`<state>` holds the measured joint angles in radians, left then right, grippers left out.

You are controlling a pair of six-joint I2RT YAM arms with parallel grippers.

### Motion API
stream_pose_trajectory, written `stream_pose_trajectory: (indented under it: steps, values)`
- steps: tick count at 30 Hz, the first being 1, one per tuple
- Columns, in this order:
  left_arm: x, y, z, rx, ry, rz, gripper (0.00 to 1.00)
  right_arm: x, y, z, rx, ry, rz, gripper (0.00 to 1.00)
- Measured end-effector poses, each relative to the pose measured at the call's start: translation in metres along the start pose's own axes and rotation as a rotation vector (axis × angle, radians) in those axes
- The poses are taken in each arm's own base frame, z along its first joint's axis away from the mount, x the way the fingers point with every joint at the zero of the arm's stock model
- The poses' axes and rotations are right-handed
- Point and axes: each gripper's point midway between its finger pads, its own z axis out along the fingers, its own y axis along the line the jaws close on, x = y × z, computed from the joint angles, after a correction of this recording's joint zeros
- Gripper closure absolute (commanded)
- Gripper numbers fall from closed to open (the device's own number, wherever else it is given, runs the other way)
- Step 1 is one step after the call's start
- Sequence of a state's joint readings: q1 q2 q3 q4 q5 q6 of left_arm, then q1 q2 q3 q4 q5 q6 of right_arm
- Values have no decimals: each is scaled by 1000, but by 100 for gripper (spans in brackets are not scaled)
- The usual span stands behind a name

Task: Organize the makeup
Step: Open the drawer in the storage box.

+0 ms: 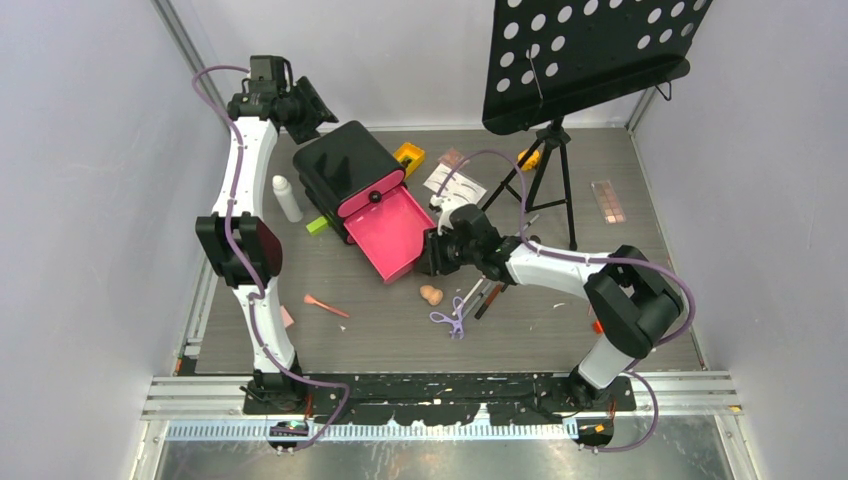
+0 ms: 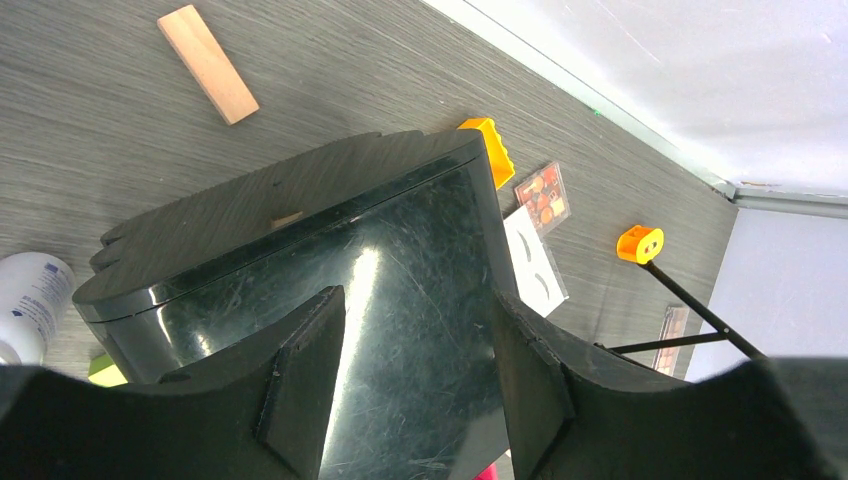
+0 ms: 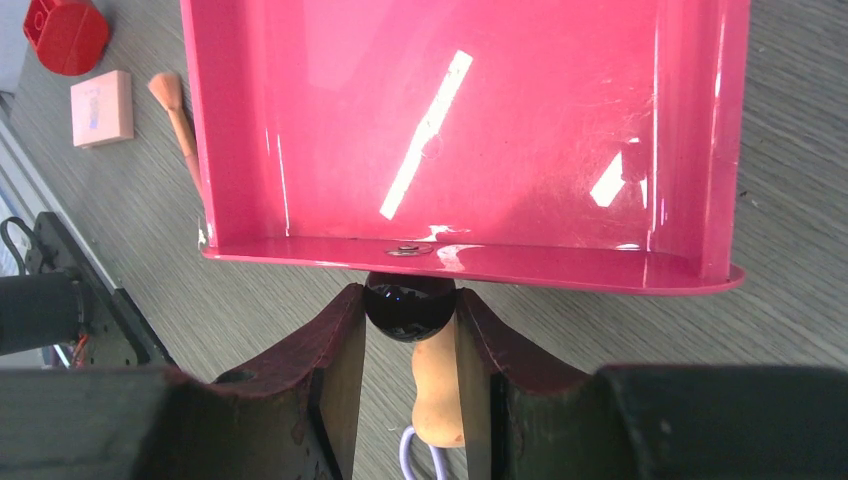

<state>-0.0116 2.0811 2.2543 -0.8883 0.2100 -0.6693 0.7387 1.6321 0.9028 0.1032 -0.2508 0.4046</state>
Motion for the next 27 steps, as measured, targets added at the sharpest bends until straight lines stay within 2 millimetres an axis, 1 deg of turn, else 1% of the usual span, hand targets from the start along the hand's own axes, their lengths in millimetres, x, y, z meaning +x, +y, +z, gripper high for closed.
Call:
stream_pose_trajectory:
  steps: [5,8,15,17,21,24,27]
  values:
    - [0,0,0,0,0,0,43,3,-1,-5,6,10,-5,71]
    - [0,0,0,0,0,0,43,2,0,-8,9,3,-9,71]
    - [0,0,0,0,0,0,43,1,0,-9,12,0,-9,70]
    - [0,0,0,0,0,0,43,1,-1,-9,12,1,-9,66]
    - [0,0,0,0,0,0,43,1,-1,-9,12,1,-10,52]
    - [0,0,0,0,0,0,43,2,-3,-9,25,4,-8,46]
    - [0,0,0,0,0,1,43,5,-6,-10,38,13,-8,43]
